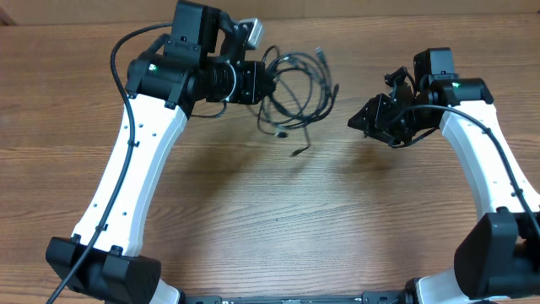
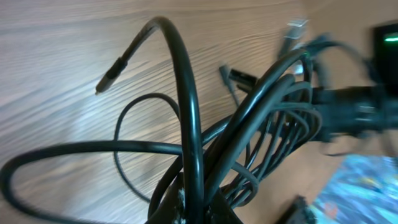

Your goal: Untangle cables

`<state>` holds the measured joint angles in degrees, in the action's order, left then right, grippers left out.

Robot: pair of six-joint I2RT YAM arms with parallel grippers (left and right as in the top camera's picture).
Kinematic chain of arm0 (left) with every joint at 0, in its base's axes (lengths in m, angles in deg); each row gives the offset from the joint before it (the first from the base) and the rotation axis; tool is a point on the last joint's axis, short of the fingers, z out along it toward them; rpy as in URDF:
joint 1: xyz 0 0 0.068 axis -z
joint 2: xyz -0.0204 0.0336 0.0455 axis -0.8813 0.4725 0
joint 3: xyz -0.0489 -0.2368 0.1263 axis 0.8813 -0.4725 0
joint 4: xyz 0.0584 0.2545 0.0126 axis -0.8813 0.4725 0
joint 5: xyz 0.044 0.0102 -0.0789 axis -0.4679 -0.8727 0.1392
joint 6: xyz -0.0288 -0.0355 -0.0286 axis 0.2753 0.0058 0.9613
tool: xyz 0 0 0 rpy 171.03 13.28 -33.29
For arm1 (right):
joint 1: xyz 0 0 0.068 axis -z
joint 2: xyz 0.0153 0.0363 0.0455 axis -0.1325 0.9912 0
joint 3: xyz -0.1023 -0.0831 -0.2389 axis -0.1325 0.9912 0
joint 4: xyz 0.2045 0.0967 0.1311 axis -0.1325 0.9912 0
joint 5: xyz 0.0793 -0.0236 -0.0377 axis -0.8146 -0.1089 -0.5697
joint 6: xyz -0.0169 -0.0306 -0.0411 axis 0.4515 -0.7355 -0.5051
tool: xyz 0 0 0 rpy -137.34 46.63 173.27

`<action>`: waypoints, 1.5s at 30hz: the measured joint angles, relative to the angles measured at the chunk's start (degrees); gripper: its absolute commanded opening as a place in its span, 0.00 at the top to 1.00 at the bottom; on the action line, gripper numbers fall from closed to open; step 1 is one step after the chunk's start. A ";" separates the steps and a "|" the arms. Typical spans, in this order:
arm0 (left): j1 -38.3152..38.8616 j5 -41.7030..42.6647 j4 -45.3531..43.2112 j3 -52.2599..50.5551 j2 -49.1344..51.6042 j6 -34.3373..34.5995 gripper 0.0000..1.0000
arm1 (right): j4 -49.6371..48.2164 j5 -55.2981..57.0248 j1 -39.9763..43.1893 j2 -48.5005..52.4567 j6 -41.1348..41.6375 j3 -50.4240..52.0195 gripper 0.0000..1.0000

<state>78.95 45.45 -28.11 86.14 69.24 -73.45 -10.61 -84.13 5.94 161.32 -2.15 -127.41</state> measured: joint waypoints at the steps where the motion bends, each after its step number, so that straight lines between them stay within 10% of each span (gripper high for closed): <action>1: 0.00 -1.33 0.70 0.00 0.00 0.13 0.96 | 0.28 -0.33 -0.11 -0.33 -0.52 -0.22 0.56; 17: 0.00 -10.69 7.65 0.00 0.00 13.18 0.96 | -8.90 -0.70 -16.33 -11.63 0.31 -4.26 0.53; 38: 0.00 -0.15 10.03 0.00 0.00 15.02 0.96 | -15.17 5.53 -24.50 -4.15 -5.18 -4.26 0.68; 45: -0.11 8.85 10.05 0.00 0.00 10.71 0.96 | -13.03 13.40 -24.50 -1.60 -0.72 -4.26 0.96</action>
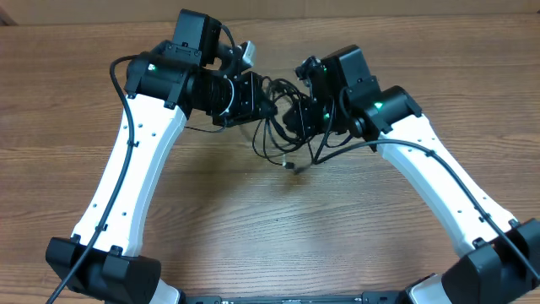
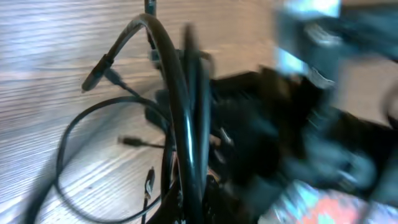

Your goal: Untangle cables

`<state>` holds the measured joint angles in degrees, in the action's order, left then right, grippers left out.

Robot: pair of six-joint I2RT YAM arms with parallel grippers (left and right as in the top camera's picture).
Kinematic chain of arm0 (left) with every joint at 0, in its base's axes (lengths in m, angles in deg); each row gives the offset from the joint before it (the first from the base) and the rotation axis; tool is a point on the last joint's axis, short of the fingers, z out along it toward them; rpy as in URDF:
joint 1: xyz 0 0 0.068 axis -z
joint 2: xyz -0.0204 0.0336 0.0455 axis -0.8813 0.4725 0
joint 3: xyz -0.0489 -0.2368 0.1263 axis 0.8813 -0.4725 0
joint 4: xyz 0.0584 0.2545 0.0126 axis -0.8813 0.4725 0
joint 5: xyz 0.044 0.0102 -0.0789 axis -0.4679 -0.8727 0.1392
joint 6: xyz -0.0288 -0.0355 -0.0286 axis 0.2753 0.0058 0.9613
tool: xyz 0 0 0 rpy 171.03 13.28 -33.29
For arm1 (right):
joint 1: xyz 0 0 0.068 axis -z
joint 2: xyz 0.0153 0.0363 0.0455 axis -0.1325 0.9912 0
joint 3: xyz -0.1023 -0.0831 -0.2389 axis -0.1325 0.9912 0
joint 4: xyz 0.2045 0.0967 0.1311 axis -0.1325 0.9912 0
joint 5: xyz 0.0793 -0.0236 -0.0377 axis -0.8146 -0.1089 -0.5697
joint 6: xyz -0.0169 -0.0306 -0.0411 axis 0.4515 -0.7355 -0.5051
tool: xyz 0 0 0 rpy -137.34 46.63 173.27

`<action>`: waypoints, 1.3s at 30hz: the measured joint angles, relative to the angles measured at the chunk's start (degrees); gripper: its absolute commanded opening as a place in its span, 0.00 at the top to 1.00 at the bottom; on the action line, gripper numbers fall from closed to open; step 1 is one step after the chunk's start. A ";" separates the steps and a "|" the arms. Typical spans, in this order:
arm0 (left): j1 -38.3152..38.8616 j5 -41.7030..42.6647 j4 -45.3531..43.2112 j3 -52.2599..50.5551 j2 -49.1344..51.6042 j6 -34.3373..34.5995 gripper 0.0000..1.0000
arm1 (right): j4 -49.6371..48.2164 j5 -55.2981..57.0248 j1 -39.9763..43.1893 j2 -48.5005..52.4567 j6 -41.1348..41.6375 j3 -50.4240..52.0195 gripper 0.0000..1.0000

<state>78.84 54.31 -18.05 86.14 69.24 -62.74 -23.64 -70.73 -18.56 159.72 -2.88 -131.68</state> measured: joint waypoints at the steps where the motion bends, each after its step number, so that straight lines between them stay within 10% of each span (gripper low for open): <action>1: -0.31 0.98 -0.02 0.00 0.00 -0.68 0.96 | 1.36 1.97 -0.07 0.17 2.19 0.00 0.96; 9: -5.22 -0.09 1.33 0.00 0.20 -3.41 0.96 | 9.77 11.69 0.85 0.20 14.82 -0.61 0.96; 26: -7.28 -33.29 10.10 0.00 0.22 -3.21 0.96 | 17.49 17.14 3.63 0.24 15.26 -0.61 0.96; 39: -5.35 -27.15 9.79 0.00 1.11 -4.94 0.23 | 12.48 -6.49 3.69 0.26 3.72 -0.61 0.96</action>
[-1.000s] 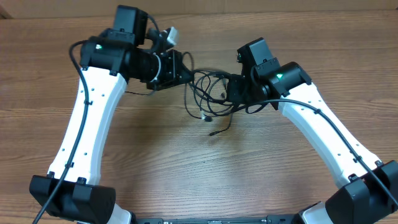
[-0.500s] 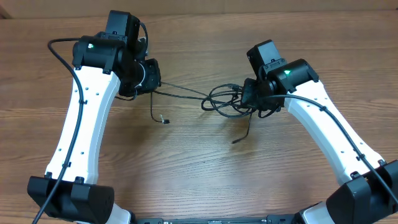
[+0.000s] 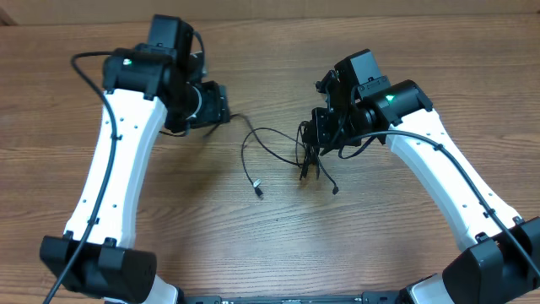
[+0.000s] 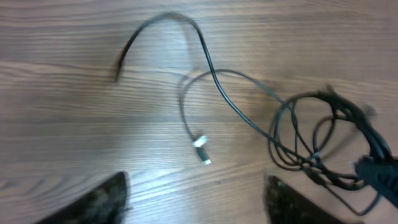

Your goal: Untangle cables

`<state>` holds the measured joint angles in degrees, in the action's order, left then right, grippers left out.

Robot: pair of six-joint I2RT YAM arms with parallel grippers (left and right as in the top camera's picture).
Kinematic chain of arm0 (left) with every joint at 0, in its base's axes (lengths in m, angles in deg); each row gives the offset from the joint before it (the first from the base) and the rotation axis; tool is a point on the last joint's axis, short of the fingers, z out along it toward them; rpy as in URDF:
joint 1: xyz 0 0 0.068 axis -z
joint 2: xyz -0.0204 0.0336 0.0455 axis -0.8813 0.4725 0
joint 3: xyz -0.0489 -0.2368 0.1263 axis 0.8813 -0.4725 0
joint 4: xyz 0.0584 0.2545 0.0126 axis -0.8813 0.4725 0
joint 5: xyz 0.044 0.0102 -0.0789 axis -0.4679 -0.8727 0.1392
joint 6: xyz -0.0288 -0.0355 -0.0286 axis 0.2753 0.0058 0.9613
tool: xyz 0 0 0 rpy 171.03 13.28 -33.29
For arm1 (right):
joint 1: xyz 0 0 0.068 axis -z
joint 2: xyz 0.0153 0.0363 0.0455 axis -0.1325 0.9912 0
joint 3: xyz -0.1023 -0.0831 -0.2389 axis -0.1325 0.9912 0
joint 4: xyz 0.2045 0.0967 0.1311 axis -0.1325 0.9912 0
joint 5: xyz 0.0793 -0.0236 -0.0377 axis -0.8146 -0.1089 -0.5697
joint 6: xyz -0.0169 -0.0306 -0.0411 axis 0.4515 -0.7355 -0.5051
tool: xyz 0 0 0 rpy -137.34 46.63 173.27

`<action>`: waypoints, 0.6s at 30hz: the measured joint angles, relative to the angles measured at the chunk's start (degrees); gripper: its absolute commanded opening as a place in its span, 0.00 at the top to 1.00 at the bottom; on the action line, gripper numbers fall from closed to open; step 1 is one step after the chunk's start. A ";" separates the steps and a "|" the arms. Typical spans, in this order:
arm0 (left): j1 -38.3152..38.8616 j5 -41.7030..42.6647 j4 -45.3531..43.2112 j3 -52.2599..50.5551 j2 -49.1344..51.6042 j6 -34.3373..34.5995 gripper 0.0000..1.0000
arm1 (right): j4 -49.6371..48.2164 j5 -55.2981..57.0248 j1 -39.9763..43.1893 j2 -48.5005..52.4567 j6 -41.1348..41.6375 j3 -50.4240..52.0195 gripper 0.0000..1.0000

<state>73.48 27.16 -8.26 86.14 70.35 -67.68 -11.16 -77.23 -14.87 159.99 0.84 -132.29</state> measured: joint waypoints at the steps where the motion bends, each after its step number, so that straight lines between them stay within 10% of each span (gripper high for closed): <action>1: 0.59 0.96 -0.09 0.00 0.68 -0.20 0.23 | -0.44 -0.87 0.00 0.00 -0.07 0.00 0.96; 18: 3.72 15.98 -7.43 0.00 13.51 -9.90 0.23 | -2.25 -16.70 0.37 -2.49 -0.46 -3.89 0.96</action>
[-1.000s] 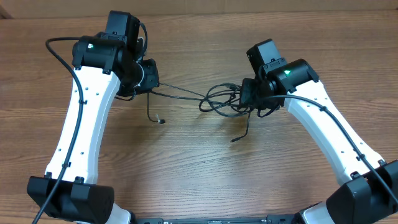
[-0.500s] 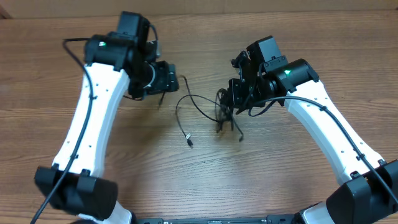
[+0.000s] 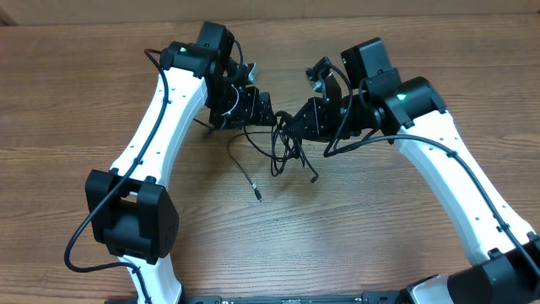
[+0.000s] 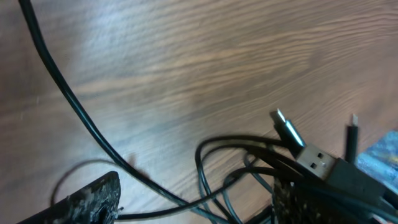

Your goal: Untangle cables

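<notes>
A tangle of thin black cables point(image 3: 284, 145) hangs at the table's middle from my right gripper point(image 3: 297, 121), which looks shut on it. One strand point(image 3: 244, 173) trails down-left across the wood to a small plug point(image 3: 257, 196). My left gripper point(image 3: 260, 112) is just left of the tangle, nearly touching the right one. In the left wrist view it point(image 4: 196, 205) is open, its mottled fingers point(image 4: 93, 199) wide apart with several strands point(image 4: 249, 162) running between them. A grey USB plug point(image 4: 314, 160) and a small connector point(image 4: 285, 126) stick out above the right finger.
The wooden table point(image 3: 380, 245) carries only the cables. Both white arms lean in from the near corners and meet at the centre. The table's far edge point(image 3: 278, 19) runs just behind the grippers. A long black cable point(image 4: 62, 93) crosses the left wrist view.
My left gripper was open at the far left, away from the cables. Now it is at the tangle, still open, with strands between its fingers. The right gripper has shifted a little up-left with the bundle.
First my left gripper held the whole tangle up while the right stayed apart at the right. Then both were at the tangle. Later the left was open and off to the left, the bundle hung from the right, one strand spread out. Now the left is back at the bundle.
</notes>
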`<state>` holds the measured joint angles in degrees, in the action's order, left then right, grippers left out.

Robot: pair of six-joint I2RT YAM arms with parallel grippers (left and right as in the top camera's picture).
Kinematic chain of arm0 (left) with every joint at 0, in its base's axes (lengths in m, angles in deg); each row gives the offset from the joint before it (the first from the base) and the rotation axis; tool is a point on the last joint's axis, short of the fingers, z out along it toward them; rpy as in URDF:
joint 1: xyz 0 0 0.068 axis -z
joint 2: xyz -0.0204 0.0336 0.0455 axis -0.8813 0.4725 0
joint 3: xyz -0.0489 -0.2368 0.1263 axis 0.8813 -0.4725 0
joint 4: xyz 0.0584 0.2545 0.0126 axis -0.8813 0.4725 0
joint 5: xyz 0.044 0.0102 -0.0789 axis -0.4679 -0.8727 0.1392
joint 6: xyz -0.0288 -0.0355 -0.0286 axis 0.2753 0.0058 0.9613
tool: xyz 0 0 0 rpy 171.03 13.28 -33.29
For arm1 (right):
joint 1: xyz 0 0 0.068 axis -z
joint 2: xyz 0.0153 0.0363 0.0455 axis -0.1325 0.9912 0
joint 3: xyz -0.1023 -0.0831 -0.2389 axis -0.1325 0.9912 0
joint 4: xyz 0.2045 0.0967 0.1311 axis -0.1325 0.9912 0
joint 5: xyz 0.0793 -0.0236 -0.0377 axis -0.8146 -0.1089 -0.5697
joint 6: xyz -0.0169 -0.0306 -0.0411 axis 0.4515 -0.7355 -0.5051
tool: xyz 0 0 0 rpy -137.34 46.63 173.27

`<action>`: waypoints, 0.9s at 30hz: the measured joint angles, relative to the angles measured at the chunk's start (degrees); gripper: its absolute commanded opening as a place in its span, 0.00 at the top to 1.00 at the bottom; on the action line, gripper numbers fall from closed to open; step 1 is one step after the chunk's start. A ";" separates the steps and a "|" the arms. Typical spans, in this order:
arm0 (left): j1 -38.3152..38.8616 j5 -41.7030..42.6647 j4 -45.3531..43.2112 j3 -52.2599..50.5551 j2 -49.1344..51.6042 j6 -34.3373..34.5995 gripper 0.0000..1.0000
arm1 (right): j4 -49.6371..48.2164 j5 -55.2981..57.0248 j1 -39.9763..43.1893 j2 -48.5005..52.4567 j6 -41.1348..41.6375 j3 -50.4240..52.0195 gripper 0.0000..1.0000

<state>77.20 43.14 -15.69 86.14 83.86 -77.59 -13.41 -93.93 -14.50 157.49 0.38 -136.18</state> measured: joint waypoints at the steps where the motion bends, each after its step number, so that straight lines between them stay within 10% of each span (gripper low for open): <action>1: 0.00 0.68 -0.44 0.00 0.00 -0.96 0.23 | 0.04 -0.39 0.09 -0.15 0.04 -0.11 0.96; 14: 0.31 12.07 -8.57 0.00 0.00 -13.18 0.36 | -3.08 -15.04 3.37 -0.28 0.02 -0.24 0.96; 27: 5.16 10.73 -20.00 0.00 0.00 -0.48 0.37 | -3.89 -24.30 3.37 -0.31 0.04 -3.32 0.96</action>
<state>82.36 53.87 -35.69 86.14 83.86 -78.07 -17.30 -118.23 -11.13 157.19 0.43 -139.50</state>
